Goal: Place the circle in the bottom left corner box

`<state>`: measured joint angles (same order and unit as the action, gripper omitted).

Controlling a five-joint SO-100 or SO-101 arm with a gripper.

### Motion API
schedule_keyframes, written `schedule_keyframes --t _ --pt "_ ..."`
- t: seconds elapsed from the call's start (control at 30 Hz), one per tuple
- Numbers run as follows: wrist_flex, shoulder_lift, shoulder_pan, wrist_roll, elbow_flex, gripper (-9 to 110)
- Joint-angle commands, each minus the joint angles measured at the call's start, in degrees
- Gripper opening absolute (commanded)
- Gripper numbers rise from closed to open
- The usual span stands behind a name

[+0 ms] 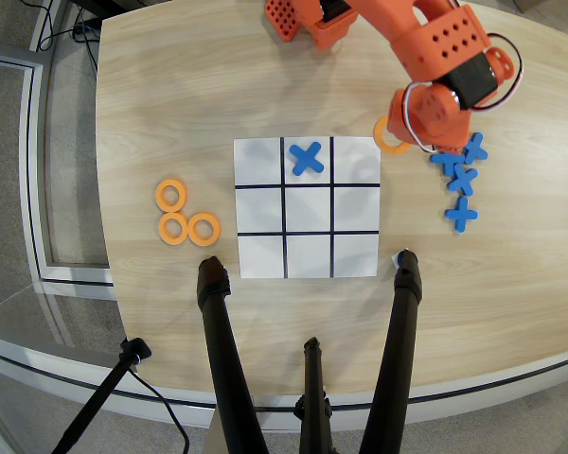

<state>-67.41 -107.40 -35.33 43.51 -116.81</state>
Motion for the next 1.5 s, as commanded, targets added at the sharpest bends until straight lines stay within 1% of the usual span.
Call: schedule_keyframes --t 0.0,0.27,0.67,0.83,1.23,1.47 --pt "3.78 2.11 0.18 0.53 -0.53 0" --pt "8.0 5.71 4.92 4.57 -3.08 0" --pt "13.45 6.59 13.1 10.81 -9.67 0" --pt "17.05 7.29 13.71 11.43 -11.87 0" --pt "20.92 11.69 12.57 10.81 -10.11 0" --pt "20.83 12.66 12.13 10.72 -9.32 0"
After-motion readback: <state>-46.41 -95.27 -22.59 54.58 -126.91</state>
